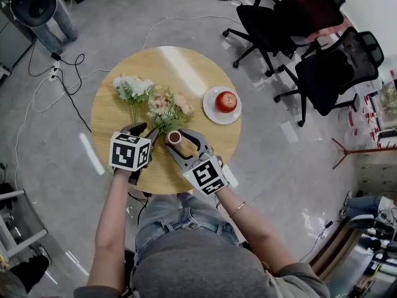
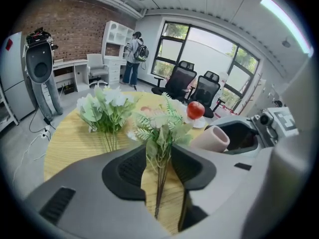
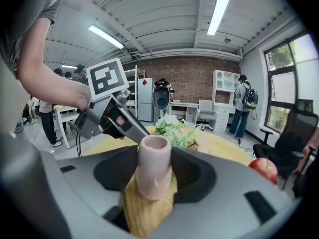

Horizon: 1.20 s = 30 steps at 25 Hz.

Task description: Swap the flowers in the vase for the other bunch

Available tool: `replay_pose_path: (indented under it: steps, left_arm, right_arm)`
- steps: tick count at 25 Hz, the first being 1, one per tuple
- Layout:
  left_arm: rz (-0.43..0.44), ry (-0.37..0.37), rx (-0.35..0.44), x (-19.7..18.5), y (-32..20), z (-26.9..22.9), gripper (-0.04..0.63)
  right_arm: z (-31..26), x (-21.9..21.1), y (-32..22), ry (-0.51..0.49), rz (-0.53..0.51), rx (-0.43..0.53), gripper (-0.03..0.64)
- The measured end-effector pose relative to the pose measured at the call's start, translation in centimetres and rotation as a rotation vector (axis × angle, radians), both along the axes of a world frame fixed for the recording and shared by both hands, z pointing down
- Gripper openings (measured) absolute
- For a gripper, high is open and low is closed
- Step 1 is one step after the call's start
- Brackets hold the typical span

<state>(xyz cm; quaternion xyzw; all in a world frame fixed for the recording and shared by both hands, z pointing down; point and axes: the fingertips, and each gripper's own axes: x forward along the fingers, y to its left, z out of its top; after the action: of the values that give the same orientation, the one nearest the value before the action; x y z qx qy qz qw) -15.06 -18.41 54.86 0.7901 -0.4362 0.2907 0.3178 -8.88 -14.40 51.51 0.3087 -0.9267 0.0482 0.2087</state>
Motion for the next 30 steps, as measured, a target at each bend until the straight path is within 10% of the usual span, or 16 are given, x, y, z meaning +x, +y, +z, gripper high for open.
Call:
replay_pose_path:
  steps: [30]
  left_arm:
    - [0.113,-0.050,-0.163,2.7,-0.7,5.9,0.134]
  right_arm:
    - [0.0,0.3,-0.5,0.023,0.016,0.006,0.221]
